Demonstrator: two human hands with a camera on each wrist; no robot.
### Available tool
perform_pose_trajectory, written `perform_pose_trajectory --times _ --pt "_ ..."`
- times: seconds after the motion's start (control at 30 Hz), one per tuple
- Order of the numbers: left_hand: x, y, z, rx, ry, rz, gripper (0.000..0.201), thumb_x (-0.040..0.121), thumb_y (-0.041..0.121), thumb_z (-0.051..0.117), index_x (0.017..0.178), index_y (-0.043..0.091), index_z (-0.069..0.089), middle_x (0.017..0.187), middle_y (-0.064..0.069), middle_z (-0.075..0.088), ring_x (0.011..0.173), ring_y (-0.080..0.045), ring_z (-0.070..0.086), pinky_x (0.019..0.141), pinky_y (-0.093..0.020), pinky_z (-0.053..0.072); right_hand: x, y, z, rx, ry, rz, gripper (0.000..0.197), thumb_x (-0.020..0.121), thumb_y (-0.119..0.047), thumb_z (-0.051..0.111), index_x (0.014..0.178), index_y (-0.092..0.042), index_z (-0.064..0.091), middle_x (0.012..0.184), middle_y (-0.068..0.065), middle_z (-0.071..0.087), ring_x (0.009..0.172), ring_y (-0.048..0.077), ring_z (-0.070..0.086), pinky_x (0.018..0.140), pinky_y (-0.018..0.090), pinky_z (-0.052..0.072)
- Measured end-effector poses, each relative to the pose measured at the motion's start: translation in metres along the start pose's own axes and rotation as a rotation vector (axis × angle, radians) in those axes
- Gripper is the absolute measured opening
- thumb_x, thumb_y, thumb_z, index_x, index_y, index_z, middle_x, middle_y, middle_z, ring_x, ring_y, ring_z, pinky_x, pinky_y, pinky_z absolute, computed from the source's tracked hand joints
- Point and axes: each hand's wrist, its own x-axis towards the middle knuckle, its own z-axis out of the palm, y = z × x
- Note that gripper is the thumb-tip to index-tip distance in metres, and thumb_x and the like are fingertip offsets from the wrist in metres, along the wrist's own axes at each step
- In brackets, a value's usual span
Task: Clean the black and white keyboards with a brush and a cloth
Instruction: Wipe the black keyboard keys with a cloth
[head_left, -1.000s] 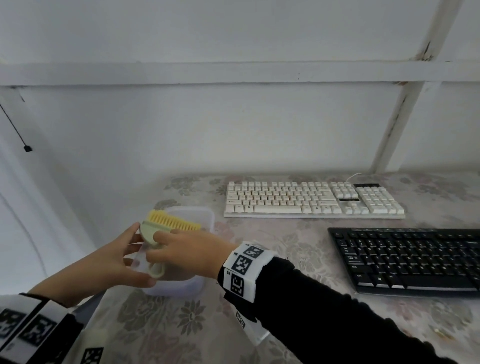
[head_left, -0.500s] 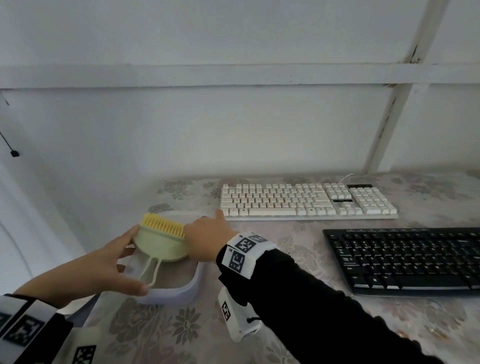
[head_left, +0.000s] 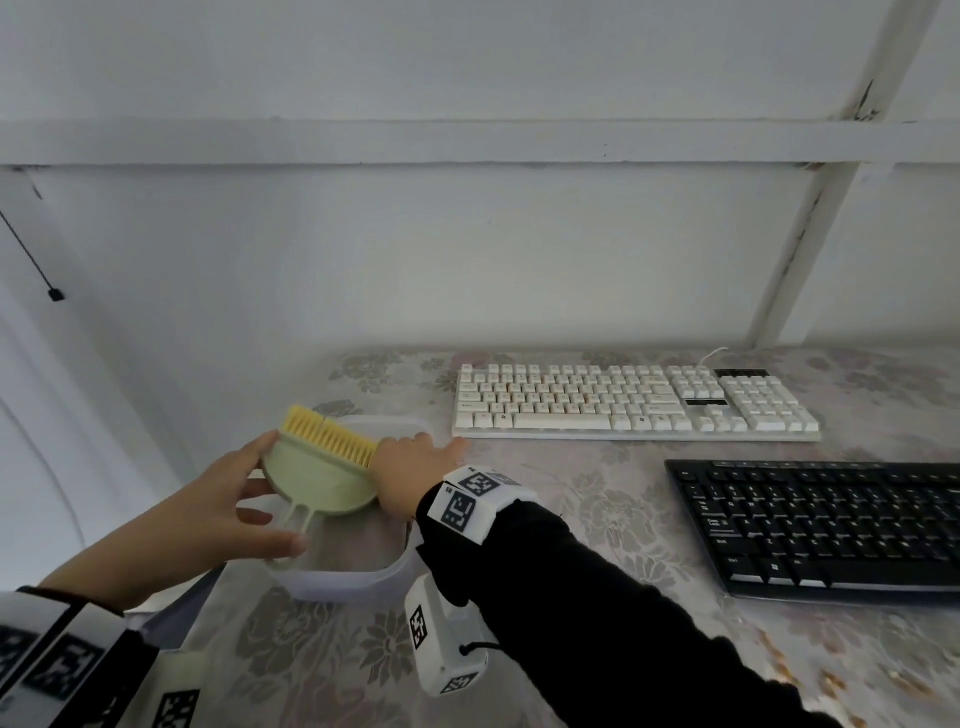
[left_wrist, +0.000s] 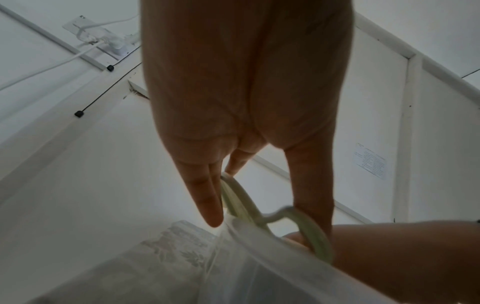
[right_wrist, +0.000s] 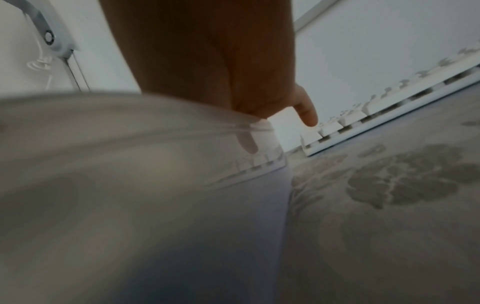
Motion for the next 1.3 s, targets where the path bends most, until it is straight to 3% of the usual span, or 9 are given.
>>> perform_pose_trajectory --times 0.1,0.2,0.4,0.53,0.7,0.87,1.03,1.13,1.3 --pt "0.000 0.001 -0.001 0.026 0.012 -0.013 0.158 0.011 0.072 0.082 0.149 0.031 0.016 0.125 0.009 0.036 0.110 -0.009 0.049 0.082 -0.022 0.048 -0.003 0.000 0.001 0.072 0.078 -0.033 0.027 0.087 -0.001 0.038 0.114 -0.009 0.041 0.106 0.013 0.058 0.107 0.034 0.050 0.092 0.059 0.027" --pt "-0.001 0.002 -0.002 0.021 0.025 -0.010 0.161 0.009 0.071 0.083 0.150 0.028 0.017 0.126 0.008 0.037 0.114 -0.014 0.047 0.083 -0.024 0.047 -0.006 0.000 -0.003 0.149 0.127 -0.053 0.032 0.088 0.000 0.038 0.119 -0.010 0.037 0.108 0.015 0.055 0.097 0.037 0.054 0.099 0.062 0.023" --pt "0.000 0.001 -0.001 0.018 0.041 -0.024 0.164 0.008 0.070 0.083 0.150 0.026 0.016 0.129 0.005 0.037 0.114 -0.016 0.047 0.085 -0.028 0.049 -0.004 0.009 -0.013 0.325 0.264 -0.075 0.026 0.093 -0.005 0.036 0.108 -0.017 0.054 0.102 0.008 0.043 0.077 0.030 0.046 0.108 0.056 0.022" --pt "0.000 0.000 0.000 0.012 0.035 -0.011 0.156 0.011 0.070 0.084 0.148 0.030 0.020 0.130 0.004 0.041 0.111 -0.012 0.050 0.081 -0.025 0.050 0.000 0.017 -0.017 0.513 0.320 -0.047 0.030 0.092 -0.005 0.039 0.107 -0.015 0.063 0.118 0.013 0.050 0.096 0.034 0.055 0.101 0.043 0.039" --pt "0.001 0.005 0.005 0.028 0.031 0.012 0.120 0.010 0.075 0.080 0.116 0.054 0.028 0.112 0.023 0.039 0.101 -0.004 0.052 0.075 -0.024 0.050 -0.005 0.032 -0.035 0.795 0.391 0.007 0.028 0.091 -0.001 0.042 0.111 -0.004 0.062 0.116 0.012 0.059 0.106 0.023 0.056 0.093 0.027 0.045" --pt "0.006 -0.004 0.003 0.274 0.025 -0.002 0.140 0.023 0.085 0.071 0.144 0.042 0.015 0.127 0.004 0.036 0.114 -0.015 0.048 0.078 -0.028 0.051 -0.021 0.050 -0.053 1.167 0.309 0.047 0.025 0.080 0.001 0.065 0.103 -0.008 0.058 0.093 0.006 0.056 0.102 0.030 0.059 0.088 0.039 0.052" --pt "0.006 0.023 0.013 0.493 0.138 0.075 0.110 0.038 0.085 0.054 0.137 0.044 0.029 0.136 -0.007 0.038 0.126 -0.023 0.034 0.103 -0.042 0.037 -0.045 0.075 -0.070 1.152 0.377 0.010 0.021 0.082 0.000 0.061 0.102 -0.008 0.063 0.083 0.000 0.055 0.088 0.025 0.059 0.081 0.036 0.052" --pt "0.006 0.063 0.028 0.468 0.149 0.133 0.081 0.046 0.081 0.048 0.121 0.052 0.034 0.130 0.000 0.039 0.122 -0.018 0.037 0.103 -0.036 0.033 -0.063 0.096 -0.076 1.091 0.426 0.006 0.023 0.086 -0.001 0.055 0.107 -0.006 0.064 0.081 -0.003 0.055 0.085 0.020 0.058 0.085 0.036 0.051" --pt "0.011 0.121 0.068 0.391 0.094 0.255 0.063 0.076 0.057 0.057 0.133 0.041 0.037 0.133 0.013 0.036 0.120 -0.012 0.042 0.102 -0.033 0.038 -0.094 0.150 -0.090 1.010 0.466 0.011 0.024 0.090 0.001 0.048 0.107 -0.003 0.065 0.081 -0.004 0.057 0.079 0.013 0.054 0.069 0.018 0.045"
